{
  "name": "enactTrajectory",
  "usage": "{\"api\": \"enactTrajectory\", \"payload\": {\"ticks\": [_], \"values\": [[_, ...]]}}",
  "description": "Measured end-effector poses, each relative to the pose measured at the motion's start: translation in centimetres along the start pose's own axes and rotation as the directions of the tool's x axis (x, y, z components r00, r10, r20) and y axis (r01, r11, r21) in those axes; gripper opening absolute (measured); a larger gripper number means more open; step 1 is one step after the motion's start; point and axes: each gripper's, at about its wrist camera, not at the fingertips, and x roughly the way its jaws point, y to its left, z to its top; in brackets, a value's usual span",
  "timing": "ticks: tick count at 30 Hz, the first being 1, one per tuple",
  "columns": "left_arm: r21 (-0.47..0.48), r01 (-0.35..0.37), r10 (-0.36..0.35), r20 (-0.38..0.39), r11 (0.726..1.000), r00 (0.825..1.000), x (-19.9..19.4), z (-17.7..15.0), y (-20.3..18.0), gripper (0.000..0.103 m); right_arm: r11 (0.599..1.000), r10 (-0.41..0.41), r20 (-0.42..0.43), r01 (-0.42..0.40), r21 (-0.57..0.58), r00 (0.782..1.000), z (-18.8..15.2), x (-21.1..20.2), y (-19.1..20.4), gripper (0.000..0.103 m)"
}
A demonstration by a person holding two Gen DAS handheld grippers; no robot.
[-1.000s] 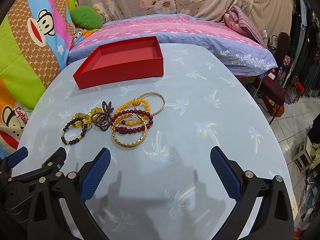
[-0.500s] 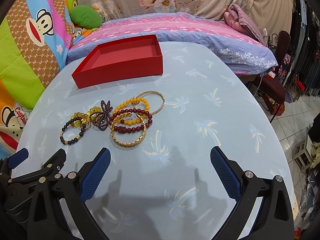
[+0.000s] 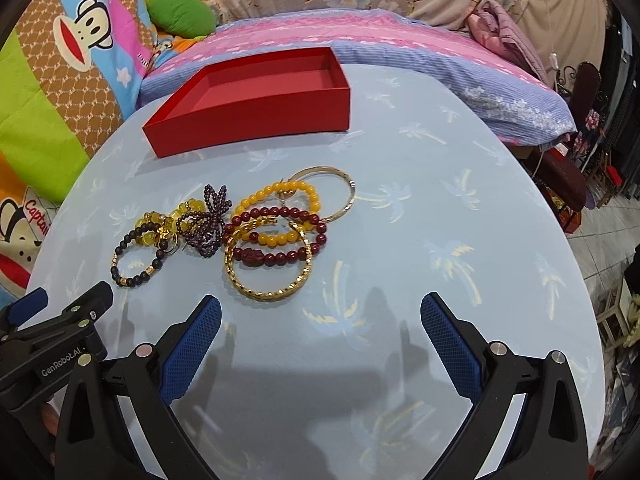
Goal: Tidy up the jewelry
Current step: 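Grasp the black bead bracelet with the left gripper while the right gripper grasps the twisted gold cuff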
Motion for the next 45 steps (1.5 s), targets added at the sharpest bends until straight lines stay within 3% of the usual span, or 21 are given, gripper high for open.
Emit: {"api": "enactTrajectory", "payload": {"ticks": [14, 17, 22, 24, 45], "values": [[0.004, 0.005, -0.004, -0.038, 1.0, 0.999, 2.0, 1.0, -0.1, 0.096, 0.999, 0.037, -0.032, -0.038, -0.025, 0.999, 1.3, 3.3, 1.6, 0.093], [0.002, 0.027, -0.027, -0.054, 1.0, 0.998, 2.3, 1.1, -0.1, 0.096, 0.998, 0.047, -0.039, -0.048, -0.028, 0.998, 1.5, 3.7, 1.7, 0.085], [0.014, 0.032, -0.031, -0.059, 0.999, 0.998, 2.7, 1.3, -0.5, 0.096, 0.997, 0.066, -0.04, -0.068, -0.043, 0.997, 1.6, 4.0, 1.9, 0.061], [0.014, 0.032, -0.031, -0.064, 0.999, 0.997, 2.8, 1.3, -0.7, 0.096, 0.996, 0.066, -0.038, -0.068, -0.052, 0.997, 1.6, 3.8, 2.0, 0.057], [0.007, 0.071, -0.071, -0.033, 0.997, 0.997, 3.3, 3.0, -0.4, 0.093, 0.996, 0.084, -0.029, -0.083, 0.015, 0.996, 2.0, 2.3, -0.3, 0.057]]}}
